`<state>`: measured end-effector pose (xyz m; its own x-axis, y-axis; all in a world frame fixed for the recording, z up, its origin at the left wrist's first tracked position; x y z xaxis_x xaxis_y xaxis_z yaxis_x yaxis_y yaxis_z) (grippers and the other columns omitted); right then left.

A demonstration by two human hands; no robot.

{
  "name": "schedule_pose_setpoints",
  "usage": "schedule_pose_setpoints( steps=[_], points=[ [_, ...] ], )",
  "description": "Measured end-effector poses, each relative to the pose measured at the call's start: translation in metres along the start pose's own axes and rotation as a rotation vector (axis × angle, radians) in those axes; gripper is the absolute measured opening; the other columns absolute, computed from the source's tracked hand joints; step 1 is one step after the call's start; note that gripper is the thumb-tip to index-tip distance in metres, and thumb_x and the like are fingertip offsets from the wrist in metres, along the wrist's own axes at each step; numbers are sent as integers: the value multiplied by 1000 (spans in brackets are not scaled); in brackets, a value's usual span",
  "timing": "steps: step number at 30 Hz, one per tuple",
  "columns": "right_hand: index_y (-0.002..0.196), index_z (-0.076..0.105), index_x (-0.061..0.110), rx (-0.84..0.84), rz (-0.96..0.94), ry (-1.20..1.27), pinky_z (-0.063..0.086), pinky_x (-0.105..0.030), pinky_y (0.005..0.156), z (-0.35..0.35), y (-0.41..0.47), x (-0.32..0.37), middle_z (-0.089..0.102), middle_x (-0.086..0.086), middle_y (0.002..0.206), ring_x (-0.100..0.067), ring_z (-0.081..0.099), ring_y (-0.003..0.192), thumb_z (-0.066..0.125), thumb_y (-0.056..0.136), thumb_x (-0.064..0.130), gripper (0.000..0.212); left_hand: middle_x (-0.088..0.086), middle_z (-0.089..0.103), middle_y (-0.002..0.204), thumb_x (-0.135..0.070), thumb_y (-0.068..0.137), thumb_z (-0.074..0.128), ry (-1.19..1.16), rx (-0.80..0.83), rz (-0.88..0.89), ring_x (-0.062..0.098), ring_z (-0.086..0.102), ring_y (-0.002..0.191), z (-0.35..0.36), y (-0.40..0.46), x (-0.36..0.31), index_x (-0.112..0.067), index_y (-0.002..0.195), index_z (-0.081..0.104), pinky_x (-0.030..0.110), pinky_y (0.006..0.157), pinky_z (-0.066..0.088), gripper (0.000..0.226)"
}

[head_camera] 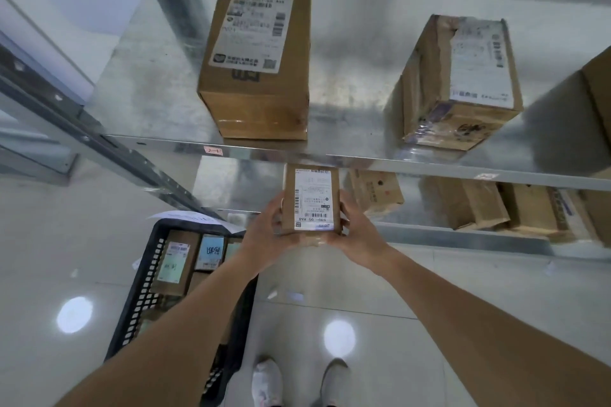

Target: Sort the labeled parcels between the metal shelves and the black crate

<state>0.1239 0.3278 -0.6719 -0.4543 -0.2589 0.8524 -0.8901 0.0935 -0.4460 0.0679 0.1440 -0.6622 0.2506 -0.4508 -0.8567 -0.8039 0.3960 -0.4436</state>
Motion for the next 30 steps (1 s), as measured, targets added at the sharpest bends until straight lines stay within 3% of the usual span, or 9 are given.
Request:
schedule_pose_setpoints(
  steps=[4, 8, 12, 16, 18, 22, 26, 28, 30],
  points=[
    [153, 36, 30, -7, 21, -21, 53, -14, 83, 3, 39, -30, 65, 17, 127, 13, 63, 105, 72, 83, -11, 89, -21, 58, 110, -9, 75, 85, 46, 7, -40, 7, 62, 107, 8, 43, 31, -35, 150, 31, 17, 85, 47, 96],
    [155, 35, 32, -23, 20, -58, 55, -31, 100, 6, 85, -53, 66, 13, 131, 3, 65, 108, 75, 82, -4, 90, -26, 55, 107, -6, 75, 83, 63, 19, -25, 13, 60, 111, 14, 92, 56, -31, 151, 30, 32, 97, 49, 96],
    [155, 36, 26, -36, 30, -45, 51, -7, 83, 3, 125, -66, 62, 15, 123, 23, 59, 90, 73, 82, -14, 91, -22, 54, 108, 4, 78, 78, 49, 15, -27, -2, 59, 96, 18, 135, 73, -25, 154, 26, 13, 78, 52, 96],
    [154, 34, 31, -72, 13, -80, 57, -26, 93, 1, 150, -74, 62, 24, 115, 13, 61, 91, 72, 85, -9, 88, -10, 56, 121, 6, 78, 76, 17, 7, -17, -2, 59, 96, 20, 163, 80, -27, 152, 29, 10, 70, 52, 94],
    [152, 36, 31, -108, -8, -116, 56, -28, 94, 2, 155, -74, 60, 29, 108, 8, 62, 93, 70, 87, -6, 83, -8, 54, 127, 4, 79, 77, -5, 2, -25, 0, 60, 98, 18, 169, 83, -29, 153, 28, 10, 68, 53, 95],
    [147, 39, 30, -132, 6, -166, 57, -32, 95, 4, 154, -74, 64, 17, 115, -9, 65, 109, 69, 89, 0, 72, -5, 50, 141, -3, 80, 78, -27, 2, -59, 11, 57, 112, 19, 170, 87, -34, 155, 24, 15, 71, 53, 97],
    [138, 42, 32, -105, 34, -192, 59, -35, 92, 4, 155, -73, 67, 7, 127, -18, 68, 110, 71, 88, 3, 64, -6, 50, 142, -4, 83, 76, 15, -12, -64, 3, 55, 101, 20, 164, 79, -31, 156, 21, 8, 64, 49, 95],
    [136, 45, 29, -118, 23, -194, 56, -32, 91, 3, 151, -69, 65, 5, 130, -15, 66, 109, 71, 86, 7, 61, -10, 47, 141, -10, 83, 77, 86, -57, -69, 1, 54, 103, 19, 158, 71, -28, 156, 19, 8, 80, 47, 95],
    [134, 50, 27, -174, 8, -240, 49, -28, 92, -4, 143, -63, 58, 10, 125, -5, 57, 107, 72, 86, 15, 55, -6, 30, 155, -23, 84, 78, 231, -131, -50, 13, 45, 128, 16, 152, 61, -25, 155, 21, 27, 104, 38, 92]
  ],
)
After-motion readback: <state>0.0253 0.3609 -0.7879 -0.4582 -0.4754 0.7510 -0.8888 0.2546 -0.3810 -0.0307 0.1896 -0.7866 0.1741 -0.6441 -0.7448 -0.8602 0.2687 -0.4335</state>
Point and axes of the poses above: each hand's wrist, its own y-axis towards the middle knuckle, its own z-axis out of the palm, x = y × z, the point moved 5 cm from there along y, towards the middle knuckle
